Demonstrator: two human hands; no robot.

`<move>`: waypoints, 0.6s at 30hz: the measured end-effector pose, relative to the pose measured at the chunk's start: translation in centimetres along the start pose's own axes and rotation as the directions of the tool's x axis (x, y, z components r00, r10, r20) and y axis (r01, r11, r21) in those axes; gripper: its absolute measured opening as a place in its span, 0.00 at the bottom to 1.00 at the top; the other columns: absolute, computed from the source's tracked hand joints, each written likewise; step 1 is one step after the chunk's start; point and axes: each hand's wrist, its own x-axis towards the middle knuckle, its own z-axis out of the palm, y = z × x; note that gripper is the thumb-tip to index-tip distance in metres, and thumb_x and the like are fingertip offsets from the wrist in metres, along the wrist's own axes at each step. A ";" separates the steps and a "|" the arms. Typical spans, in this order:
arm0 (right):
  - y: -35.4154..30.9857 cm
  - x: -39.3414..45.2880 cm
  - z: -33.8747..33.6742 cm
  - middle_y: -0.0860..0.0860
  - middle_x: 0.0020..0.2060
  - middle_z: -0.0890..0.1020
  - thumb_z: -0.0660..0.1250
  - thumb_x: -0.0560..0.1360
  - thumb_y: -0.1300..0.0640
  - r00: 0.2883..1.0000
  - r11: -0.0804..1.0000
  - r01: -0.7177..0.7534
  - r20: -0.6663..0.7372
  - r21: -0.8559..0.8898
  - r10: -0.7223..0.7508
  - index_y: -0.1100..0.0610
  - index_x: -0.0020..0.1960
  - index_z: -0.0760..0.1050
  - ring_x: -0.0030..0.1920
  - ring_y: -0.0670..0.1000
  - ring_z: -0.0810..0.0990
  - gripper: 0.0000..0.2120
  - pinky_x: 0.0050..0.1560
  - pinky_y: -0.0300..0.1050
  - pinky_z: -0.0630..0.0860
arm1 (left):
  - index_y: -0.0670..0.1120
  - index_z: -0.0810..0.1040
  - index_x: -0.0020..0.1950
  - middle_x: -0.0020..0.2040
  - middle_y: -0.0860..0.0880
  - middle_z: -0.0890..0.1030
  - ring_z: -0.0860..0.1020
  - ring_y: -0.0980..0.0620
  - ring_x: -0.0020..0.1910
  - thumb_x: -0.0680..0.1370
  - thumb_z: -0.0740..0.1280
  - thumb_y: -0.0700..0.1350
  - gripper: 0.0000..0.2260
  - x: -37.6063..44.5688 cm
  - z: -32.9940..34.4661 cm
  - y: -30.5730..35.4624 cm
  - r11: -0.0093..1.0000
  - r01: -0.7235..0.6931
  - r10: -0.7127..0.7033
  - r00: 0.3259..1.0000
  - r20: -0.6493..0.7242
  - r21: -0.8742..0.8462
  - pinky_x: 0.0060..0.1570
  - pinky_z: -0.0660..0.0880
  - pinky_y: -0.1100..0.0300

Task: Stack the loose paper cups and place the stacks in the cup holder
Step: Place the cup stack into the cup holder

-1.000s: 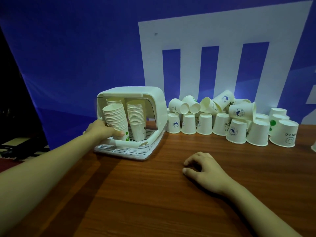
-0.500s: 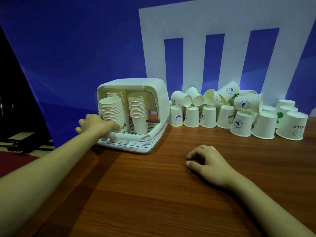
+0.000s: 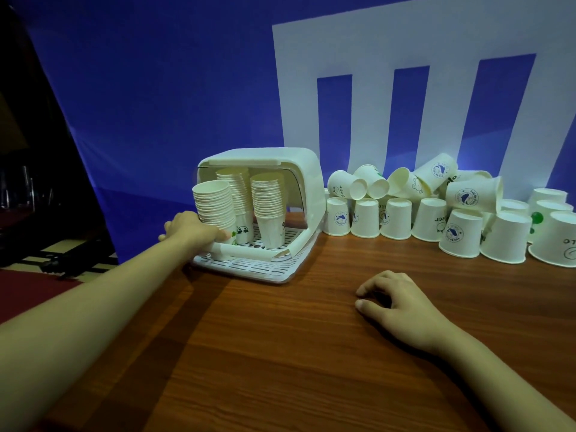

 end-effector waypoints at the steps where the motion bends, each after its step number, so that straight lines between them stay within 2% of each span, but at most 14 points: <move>1: 0.0 0.0 0.0 0.37 0.55 0.76 0.71 0.78 0.44 1.000 1.000 0.000 0.001 0.000 0.000 0.43 0.56 0.80 0.61 0.41 0.69 0.08 0.56 0.33 0.64 | 0.47 0.81 0.54 0.60 0.45 0.80 0.72 0.39 0.67 0.62 0.82 0.63 0.29 0.0 -0.1 0.1 1.000 -0.004 0.004 1.000 0.005 0.013 0.69 0.68 0.39; 5: 0.1 0.0 -0.1 0.36 0.55 0.76 0.71 0.78 0.44 1.000 1.000 -0.002 0.003 -0.001 0.002 0.42 0.56 0.80 0.60 0.39 0.69 0.08 0.55 0.29 0.64 | 0.43 0.77 0.66 0.69 0.41 0.74 0.68 0.37 0.71 0.71 0.79 0.60 0.31 -0.2 -0.2 0.1 0.995 -0.010 0.016 0.998 -0.055 0.101 0.70 0.66 0.38; 7: 0.1 0.0 -0.1 0.36 0.55 0.76 0.71 0.78 0.44 1.000 1.000 -0.001 0.003 0.000 0.001 0.42 0.56 0.79 0.61 0.38 0.68 0.08 0.55 0.29 0.64 | 0.43 0.76 0.69 0.72 0.40 0.71 0.66 0.35 0.72 0.73 0.77 0.61 0.32 0.0 0.0 -0.2 0.994 -0.008 0.014 0.999 -0.053 0.110 0.71 0.65 0.37; 11: 0.2 0.1 0.0 0.37 0.55 0.76 0.71 0.78 0.44 1.000 1.000 0.003 0.005 -0.011 -0.003 0.41 0.55 0.79 0.60 0.39 0.69 0.07 0.56 0.34 0.65 | 0.43 0.76 0.69 0.72 0.40 0.70 0.66 0.36 0.72 0.73 0.76 0.62 0.32 0.3 -0.1 -0.4 0.991 -0.031 0.037 0.998 -0.046 0.126 0.68 0.66 0.39; 14: 0.2 0.1 0.0 0.37 0.54 0.76 0.71 0.78 0.44 1.000 1.000 0.006 0.003 -0.008 -0.006 0.41 0.54 0.79 0.60 0.39 0.69 0.06 0.56 0.34 0.65 | 0.43 0.75 0.70 0.73 0.39 0.68 0.66 0.36 0.72 0.73 0.76 0.62 0.34 0.4 -0.4 -0.4 0.992 -0.022 0.027 0.999 -0.042 0.124 0.68 0.67 0.40; 18: 0.1 0.1 0.0 0.37 0.54 0.77 0.71 0.77 0.44 1.000 1.000 0.011 0.002 -0.005 -0.011 0.40 0.52 0.78 0.59 0.38 0.69 0.05 0.55 0.30 0.65 | 0.41 0.65 0.76 0.75 0.39 0.66 0.65 0.36 0.74 0.70 0.79 0.61 0.44 0.2 0.0 -0.2 1.000 0.013 -0.011 0.998 -0.067 0.026 0.72 0.67 0.38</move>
